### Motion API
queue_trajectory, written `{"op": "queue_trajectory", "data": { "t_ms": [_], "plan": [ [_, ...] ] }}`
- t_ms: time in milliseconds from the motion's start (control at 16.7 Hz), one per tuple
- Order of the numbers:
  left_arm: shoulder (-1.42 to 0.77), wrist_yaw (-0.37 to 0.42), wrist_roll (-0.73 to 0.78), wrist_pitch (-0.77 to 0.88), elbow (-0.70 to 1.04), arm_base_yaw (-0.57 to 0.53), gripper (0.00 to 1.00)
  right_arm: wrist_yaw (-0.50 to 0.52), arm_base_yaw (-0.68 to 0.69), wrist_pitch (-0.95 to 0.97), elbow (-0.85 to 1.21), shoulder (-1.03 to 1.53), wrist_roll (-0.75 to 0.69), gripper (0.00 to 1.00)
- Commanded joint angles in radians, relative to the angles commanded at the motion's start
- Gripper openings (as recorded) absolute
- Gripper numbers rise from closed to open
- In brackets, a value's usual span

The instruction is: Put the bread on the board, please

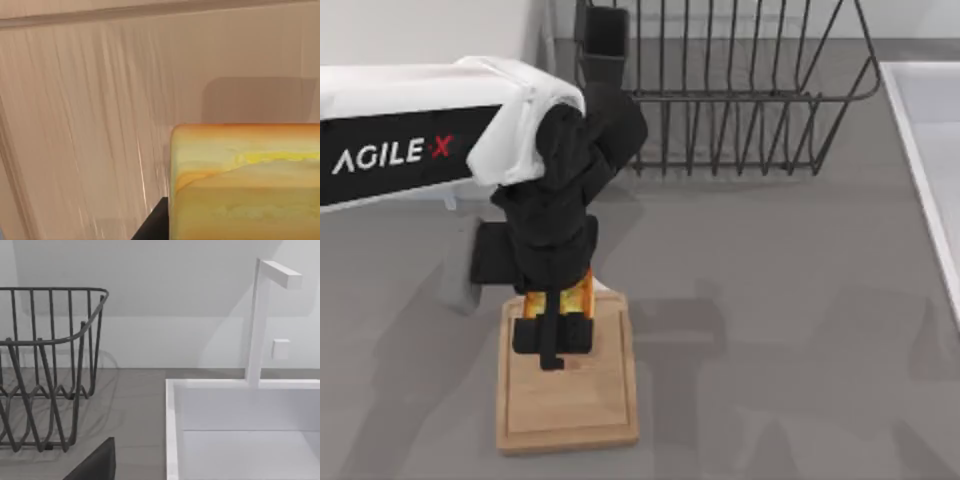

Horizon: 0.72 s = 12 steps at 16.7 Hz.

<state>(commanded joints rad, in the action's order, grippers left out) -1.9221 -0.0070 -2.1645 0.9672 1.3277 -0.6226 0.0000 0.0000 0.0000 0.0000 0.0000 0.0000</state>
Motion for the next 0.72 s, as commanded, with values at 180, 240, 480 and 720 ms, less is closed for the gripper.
{"op": "queue_trajectory", "data": {
  "t_ms": [180, 240, 480, 720],
  "plan": [
    [-0.009, -0.001, -0.001, -0.044, -0.023, -0.001, 0.0, 0.0, 0.0, 0.0, 0.0, 0.0, 0.0, 1.0],
    [-0.015, 0.0, -0.002, -0.058, -0.031, -0.001, 0.0, 0.0, 0.0, 0.0, 0.0, 0.0, 0.0, 1.0],
    [-0.032, 0.003, -0.004, -0.075, -0.05, -0.001, 0.0, 0.0, 0.0, 0.0, 0.0, 0.0, 0.0, 1.0],
    [-0.032, 0.003, -0.004, -0.075, -0.05, -0.001, 0.15, 0.0, 0.0, 0.0, 0.0, 0.0, 0.0, 1.0]
  ]
}}
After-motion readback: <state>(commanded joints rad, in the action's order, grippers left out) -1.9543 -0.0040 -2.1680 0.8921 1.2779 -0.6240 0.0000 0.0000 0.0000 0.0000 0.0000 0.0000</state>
